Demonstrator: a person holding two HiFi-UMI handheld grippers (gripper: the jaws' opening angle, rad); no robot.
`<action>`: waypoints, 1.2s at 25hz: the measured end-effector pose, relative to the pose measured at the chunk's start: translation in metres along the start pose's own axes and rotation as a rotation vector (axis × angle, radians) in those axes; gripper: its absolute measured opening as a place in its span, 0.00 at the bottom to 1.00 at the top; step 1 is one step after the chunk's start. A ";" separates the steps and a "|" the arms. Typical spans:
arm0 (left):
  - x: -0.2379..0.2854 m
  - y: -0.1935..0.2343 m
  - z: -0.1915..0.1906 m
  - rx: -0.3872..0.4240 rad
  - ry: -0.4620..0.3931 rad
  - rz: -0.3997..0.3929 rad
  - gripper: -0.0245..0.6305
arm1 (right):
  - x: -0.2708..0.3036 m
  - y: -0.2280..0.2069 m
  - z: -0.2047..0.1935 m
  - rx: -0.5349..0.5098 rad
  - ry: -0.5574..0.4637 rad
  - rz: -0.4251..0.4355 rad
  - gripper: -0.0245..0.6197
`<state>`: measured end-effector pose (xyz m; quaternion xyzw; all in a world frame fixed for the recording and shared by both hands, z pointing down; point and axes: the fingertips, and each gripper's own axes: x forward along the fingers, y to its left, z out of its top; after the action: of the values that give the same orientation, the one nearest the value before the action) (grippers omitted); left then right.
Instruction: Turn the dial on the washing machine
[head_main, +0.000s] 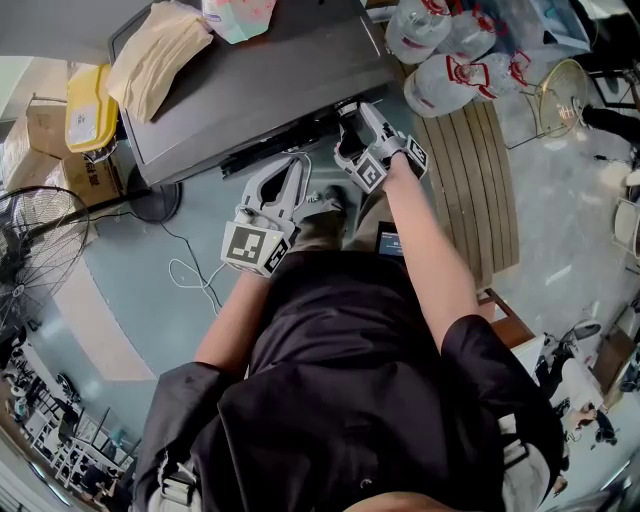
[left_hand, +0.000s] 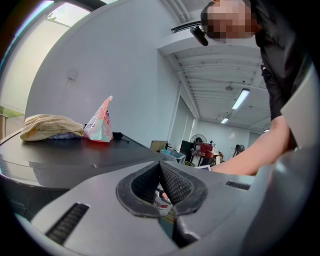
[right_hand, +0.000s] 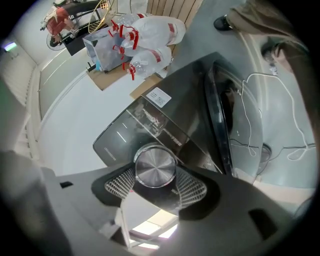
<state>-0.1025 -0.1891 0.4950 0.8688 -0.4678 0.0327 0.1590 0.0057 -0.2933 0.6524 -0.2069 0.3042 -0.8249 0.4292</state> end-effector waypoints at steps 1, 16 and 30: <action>0.000 0.000 0.000 -0.001 0.000 0.000 0.03 | 0.000 0.000 0.000 0.004 0.001 0.000 0.45; -0.001 0.001 -0.004 -0.033 -0.001 0.002 0.03 | -0.003 0.010 -0.009 -0.552 0.140 -0.170 0.47; 0.001 0.000 -0.006 -0.028 0.004 -0.015 0.03 | -0.015 0.036 -0.028 -2.182 0.236 -0.378 0.51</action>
<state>-0.1010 -0.1879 0.5007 0.8699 -0.4613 0.0266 0.1725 0.0179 -0.2881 0.6059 -0.4367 0.8688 -0.1816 -0.1470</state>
